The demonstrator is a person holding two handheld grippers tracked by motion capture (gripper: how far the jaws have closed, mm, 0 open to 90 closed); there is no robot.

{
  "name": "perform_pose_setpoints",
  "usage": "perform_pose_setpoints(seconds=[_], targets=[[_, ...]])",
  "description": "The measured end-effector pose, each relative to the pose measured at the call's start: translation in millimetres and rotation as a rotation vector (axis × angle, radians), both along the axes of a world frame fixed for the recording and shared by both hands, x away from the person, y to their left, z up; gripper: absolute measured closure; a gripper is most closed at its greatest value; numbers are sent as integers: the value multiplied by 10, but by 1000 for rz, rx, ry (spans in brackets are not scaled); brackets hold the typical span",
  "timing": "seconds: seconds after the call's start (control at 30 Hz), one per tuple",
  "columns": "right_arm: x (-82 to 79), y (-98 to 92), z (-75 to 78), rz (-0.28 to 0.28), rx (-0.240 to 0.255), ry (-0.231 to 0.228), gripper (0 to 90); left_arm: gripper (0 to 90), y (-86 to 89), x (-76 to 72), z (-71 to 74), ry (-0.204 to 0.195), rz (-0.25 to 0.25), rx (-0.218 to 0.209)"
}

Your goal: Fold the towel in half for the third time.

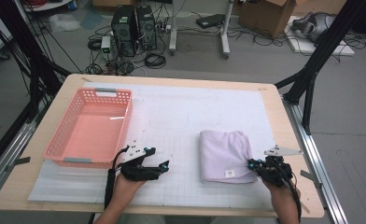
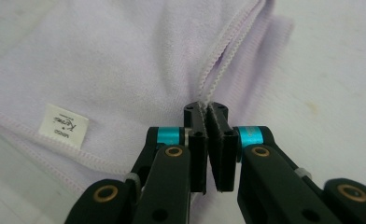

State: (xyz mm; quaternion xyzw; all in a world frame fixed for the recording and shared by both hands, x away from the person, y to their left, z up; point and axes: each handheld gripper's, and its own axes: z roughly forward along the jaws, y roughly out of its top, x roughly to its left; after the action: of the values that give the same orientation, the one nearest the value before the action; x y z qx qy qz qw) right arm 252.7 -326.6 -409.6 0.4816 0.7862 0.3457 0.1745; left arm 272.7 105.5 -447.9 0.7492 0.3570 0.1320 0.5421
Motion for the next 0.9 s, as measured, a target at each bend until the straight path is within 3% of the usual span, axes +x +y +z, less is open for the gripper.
perform_pose_setpoints(seconds=[0.03,0.07,0.1,0.17,0.23,0.27,0.33,0.4,0.47,0.57,0.7,0.73,0.8,0.83,0.9], targets=[[-11,3,-4,-3,-23,21,833,248,0,0,0,0,0,0],[-8,10,-26,-2,-33,46,737,248,-4,2,-2,0,-2,2],[-8,14,-51,-15,-39,40,659,248,-5,4,0,-1,-2,6],[11,2,-86,-11,-4,40,614,248,-12,2,1,-2,-2,3],[25,-7,-103,-11,7,39,612,248,-16,2,0,-3,-5,4],[54,-16,-163,-5,50,63,639,248,-21,3,-2,-1,-6,12],[57,-15,-209,17,79,74,762,248,-27,5,-4,1,-5,10],[57,-37,-205,27,112,90,804,248,-26,5,-4,2,-6,10],[42,-71,-173,37,122,69,820,248,-21,5,-3,-2,-3,13],[-31,-119,-54,24,115,28,824,248,-6,6,0,-2,2,12],[-124,-176,64,0,45,16,822,248,17,3,12,-9,12,4],[-132,-189,57,-2,44,32,806,248,21,2,15,-10,11,1],[-125,-197,15,0,44,63,680,249,25,2,22,-13,14,-1],[-127,-190,10,-17,37,47,614,248,25,1,24,-13,14,-1],[-117,-188,54,-27,47,-4,571,249,24,-1,27,-13,15,1]])
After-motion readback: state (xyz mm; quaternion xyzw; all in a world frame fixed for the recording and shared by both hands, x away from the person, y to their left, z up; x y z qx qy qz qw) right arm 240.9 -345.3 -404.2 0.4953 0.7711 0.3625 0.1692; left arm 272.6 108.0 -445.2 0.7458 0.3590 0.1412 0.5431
